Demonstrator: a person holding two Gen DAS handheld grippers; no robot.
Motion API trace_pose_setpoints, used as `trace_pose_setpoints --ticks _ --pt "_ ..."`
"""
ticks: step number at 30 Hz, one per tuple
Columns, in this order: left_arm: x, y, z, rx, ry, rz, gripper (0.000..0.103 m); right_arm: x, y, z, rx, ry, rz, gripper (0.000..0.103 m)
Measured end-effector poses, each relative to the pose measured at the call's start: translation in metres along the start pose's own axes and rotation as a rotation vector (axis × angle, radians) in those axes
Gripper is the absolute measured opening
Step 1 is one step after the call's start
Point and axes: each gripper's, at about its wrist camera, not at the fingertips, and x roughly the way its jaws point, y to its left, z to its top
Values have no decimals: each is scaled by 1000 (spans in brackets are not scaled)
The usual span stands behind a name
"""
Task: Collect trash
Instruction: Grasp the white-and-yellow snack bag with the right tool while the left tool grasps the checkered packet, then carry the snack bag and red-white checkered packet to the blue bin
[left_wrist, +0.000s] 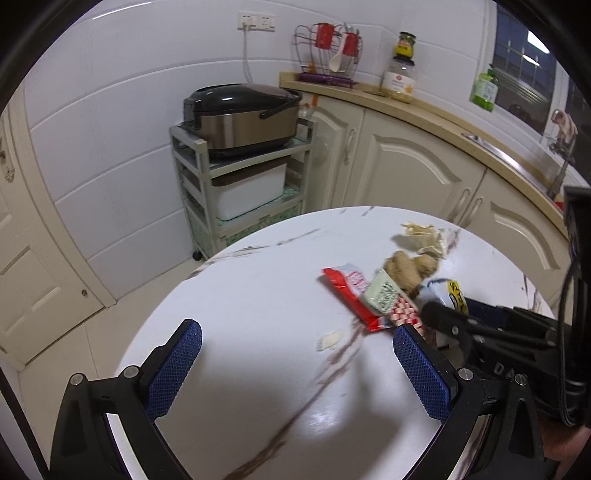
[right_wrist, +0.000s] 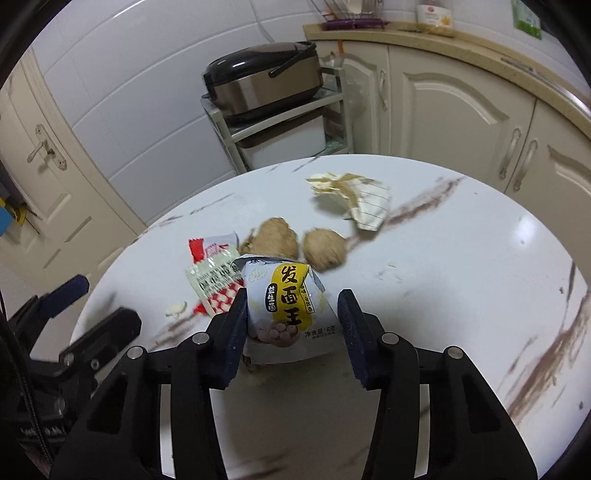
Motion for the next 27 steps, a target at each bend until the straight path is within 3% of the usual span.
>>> trace_pose_setpoints --ticks 9,14,15,16,18,21,27 --pt "23 -37 -1 28 41 -45 102 -29 -42 -15 70 -29 -8 44" --pt "51 -52 5 -11 90 -29 100 -37 -63 -18 104 -38 -8 44" --pt "57 -54 6 -18 98 -20 90 -38 -64 -18 110 -39 -15 44" --pt "61 -55 5 -15 96 -4 90 -39 -67 -18 114 -41 -12 44" --pt "61 -63 2 0 71 -2 70 -42 -72 -19 124 -47 -1 44" --pt "58 -59 -1 2 64 -47 50 -44 -72 -21 119 -49 9 44" --pt "46 -34 -11 -11 71 -133 21 -44 -73 -24 129 -51 27 44"
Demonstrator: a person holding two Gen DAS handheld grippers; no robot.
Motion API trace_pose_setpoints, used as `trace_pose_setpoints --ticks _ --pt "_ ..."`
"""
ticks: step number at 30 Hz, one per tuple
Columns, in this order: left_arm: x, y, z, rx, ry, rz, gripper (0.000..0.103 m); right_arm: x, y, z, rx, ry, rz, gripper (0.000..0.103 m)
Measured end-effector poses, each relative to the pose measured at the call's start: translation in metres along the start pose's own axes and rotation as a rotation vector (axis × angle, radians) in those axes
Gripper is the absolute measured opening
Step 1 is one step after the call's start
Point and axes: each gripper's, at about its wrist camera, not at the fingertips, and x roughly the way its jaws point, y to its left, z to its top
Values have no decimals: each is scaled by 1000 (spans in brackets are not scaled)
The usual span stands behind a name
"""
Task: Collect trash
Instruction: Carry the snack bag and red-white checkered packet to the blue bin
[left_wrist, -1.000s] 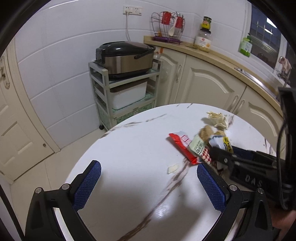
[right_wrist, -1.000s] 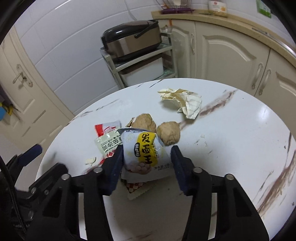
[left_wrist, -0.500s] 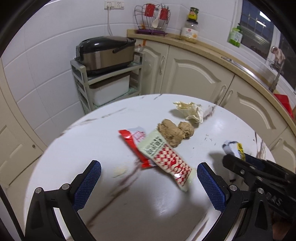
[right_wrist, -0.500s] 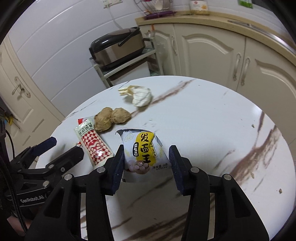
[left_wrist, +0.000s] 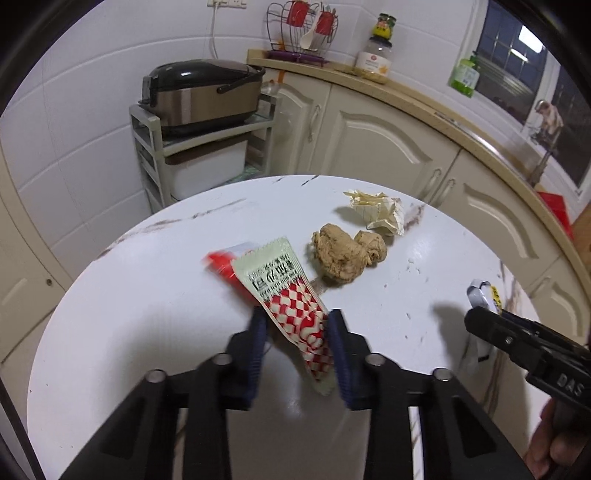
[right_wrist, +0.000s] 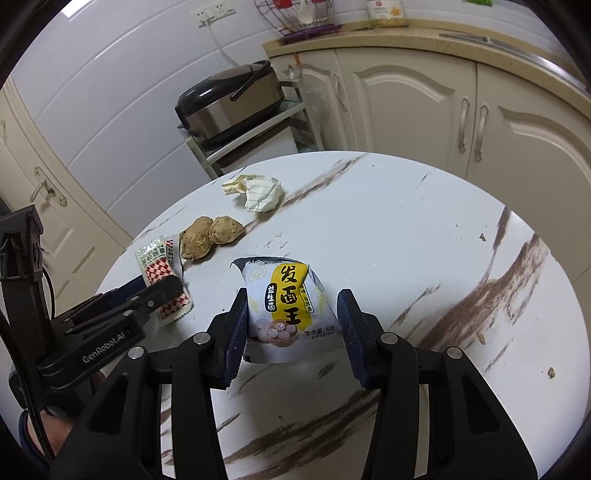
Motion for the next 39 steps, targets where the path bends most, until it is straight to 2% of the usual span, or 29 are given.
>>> trace_pose_setpoints --ticks 9,19,30,39 --pt "-25 10 -17 9 4 -54 6 -2 7 -8 -3 8 15 44" --pt "-45 -1 -26 37 -10 -96 4 -21 6 -19 18 -6 11 44" --pt "-104 -43 -45 135 -89 -123 4 -67 -8 -37 59 -67 1 44" --pt "-166 -112 -70 266 -156 -202 4 -153 -31 -61 99 -206 -18 44"
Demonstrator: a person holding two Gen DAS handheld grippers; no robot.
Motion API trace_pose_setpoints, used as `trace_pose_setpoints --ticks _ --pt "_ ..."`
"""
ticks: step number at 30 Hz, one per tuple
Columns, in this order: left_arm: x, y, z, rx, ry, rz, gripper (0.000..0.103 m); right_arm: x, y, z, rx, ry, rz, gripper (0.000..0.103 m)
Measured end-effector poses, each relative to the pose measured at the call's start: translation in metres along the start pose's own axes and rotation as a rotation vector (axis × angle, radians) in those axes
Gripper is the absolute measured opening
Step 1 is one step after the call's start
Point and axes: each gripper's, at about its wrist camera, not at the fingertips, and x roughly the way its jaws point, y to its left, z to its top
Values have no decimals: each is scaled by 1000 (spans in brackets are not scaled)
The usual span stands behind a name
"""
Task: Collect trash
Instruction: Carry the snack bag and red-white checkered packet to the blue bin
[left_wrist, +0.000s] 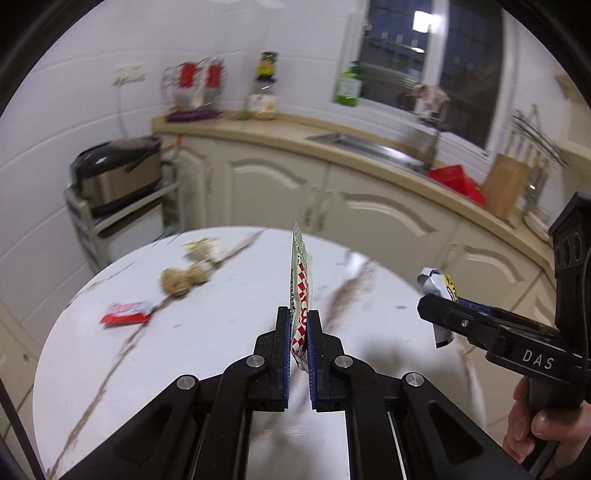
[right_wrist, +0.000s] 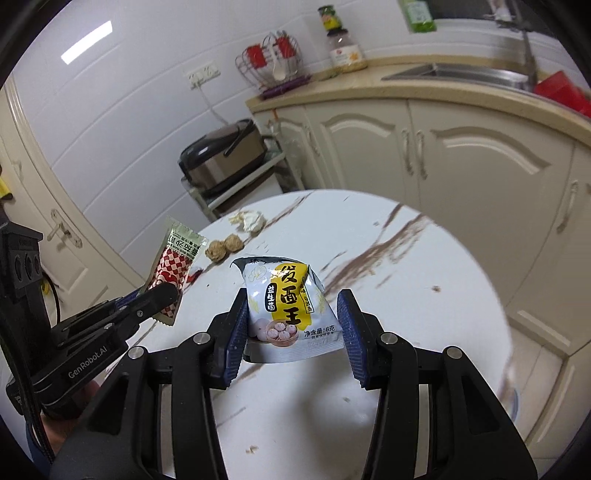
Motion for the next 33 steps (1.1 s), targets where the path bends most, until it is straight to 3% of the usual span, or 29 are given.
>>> trace_pose_setpoints --ticks 9,18,26,33 --pt "-22 -100 -3 136 -23 -112 4 -105 -60 -16 78 -144 -100 44" --pt "5 -190 -9 250 22 -240 4 -186 -143 -56 206 -206 -244 44" --pt "74 -254 -24 324 162 -302 4 -204 -217 -100 325 -163 -317 44" --pt "155 -287 -32 360 321 -295 4 -162 -293 -137 460 -57 -318 44"
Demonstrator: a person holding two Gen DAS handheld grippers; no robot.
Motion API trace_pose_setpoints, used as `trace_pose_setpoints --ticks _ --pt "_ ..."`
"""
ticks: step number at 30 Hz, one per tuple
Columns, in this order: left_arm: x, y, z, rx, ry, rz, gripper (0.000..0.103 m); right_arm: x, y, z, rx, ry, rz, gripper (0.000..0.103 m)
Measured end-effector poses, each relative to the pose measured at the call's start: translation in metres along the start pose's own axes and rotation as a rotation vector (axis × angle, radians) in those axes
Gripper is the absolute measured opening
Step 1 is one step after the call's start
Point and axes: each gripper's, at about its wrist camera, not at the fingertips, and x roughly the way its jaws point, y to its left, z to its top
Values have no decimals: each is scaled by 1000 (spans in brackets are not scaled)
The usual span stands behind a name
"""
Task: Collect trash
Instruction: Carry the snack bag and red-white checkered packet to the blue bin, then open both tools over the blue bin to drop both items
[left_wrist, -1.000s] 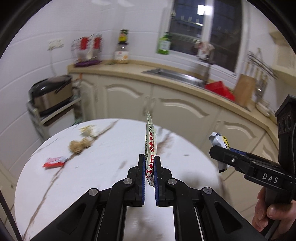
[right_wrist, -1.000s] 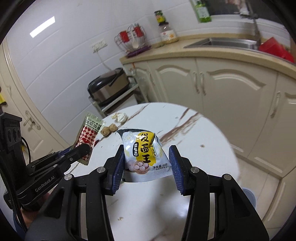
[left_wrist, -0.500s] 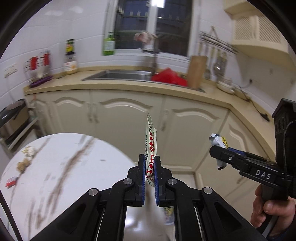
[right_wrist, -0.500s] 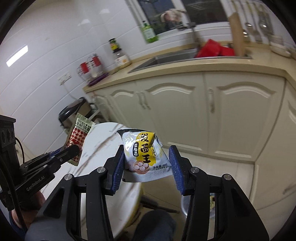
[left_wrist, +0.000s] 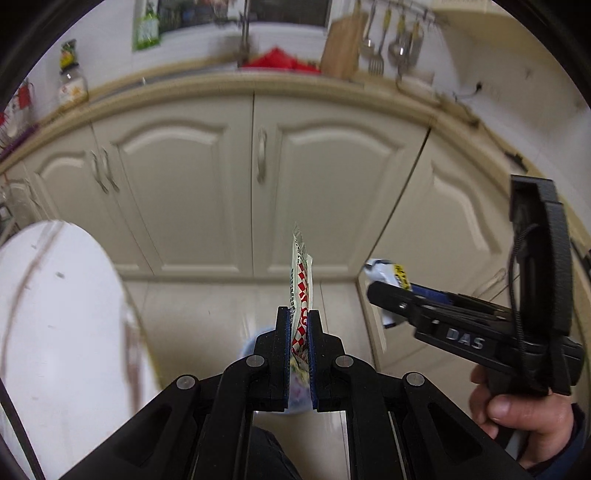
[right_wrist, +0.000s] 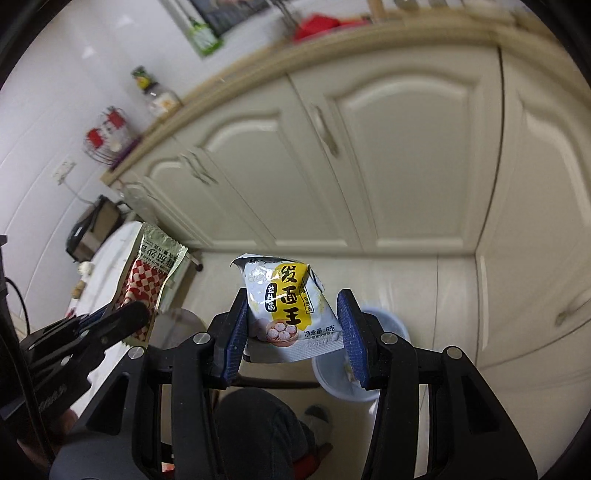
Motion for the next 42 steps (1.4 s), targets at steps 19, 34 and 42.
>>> trace_pose_setpoints --ticks 19,34,42 --pt "144 4 45 -13 235 58 27 117 -84 -21 234 202 25 75" --pt "71 2 36 -54 59 211 79 75 -73 -9 264 118 -85 103" --pt "-13 25 24 -115 -88 193 81 23 -21 12 194 11 -55 103"
